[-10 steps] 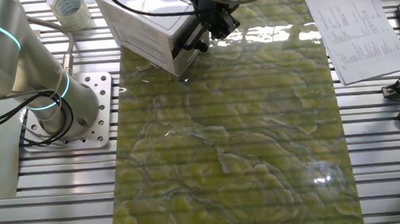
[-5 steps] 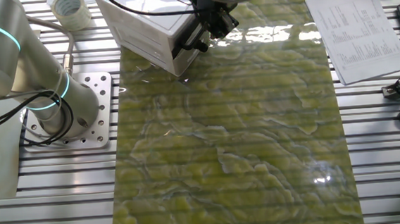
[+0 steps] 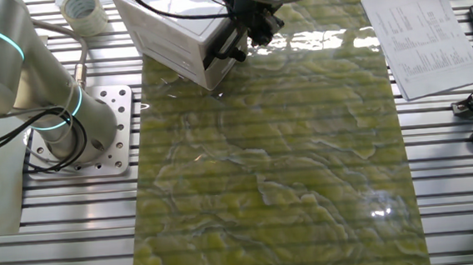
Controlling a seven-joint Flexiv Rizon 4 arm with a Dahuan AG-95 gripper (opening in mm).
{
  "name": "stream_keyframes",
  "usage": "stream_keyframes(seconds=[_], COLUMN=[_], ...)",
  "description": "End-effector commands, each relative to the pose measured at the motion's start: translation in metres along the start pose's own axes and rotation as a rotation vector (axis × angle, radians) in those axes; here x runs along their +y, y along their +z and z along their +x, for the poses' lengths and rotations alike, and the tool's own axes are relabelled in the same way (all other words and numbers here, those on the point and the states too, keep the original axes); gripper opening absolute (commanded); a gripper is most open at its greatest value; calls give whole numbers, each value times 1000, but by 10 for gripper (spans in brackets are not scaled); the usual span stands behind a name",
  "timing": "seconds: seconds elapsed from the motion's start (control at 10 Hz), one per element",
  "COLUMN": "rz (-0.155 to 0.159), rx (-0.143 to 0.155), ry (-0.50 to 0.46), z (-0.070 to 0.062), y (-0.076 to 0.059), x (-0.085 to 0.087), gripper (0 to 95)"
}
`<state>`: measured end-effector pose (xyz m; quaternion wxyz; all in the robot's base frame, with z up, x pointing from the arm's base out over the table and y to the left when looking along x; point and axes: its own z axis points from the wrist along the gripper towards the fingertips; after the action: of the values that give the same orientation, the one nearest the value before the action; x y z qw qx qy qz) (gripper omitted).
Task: Take something out of a drawer
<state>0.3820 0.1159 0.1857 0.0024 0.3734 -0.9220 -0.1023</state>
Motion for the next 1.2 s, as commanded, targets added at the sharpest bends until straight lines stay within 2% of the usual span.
stream_keyframes(seconds=[0.1, 0.2, 0.7, 0.8, 1.2], rz=[15, 16, 32, 31, 38], rx=[5, 5, -3, -4, -7], ry=[7, 6, 0, -1, -9], z=[4, 4, 4, 5, 10], y=[1, 1, 8, 8, 14], x=[3, 1, -16, -15, -12], gripper=[380, 190, 190, 380, 380])
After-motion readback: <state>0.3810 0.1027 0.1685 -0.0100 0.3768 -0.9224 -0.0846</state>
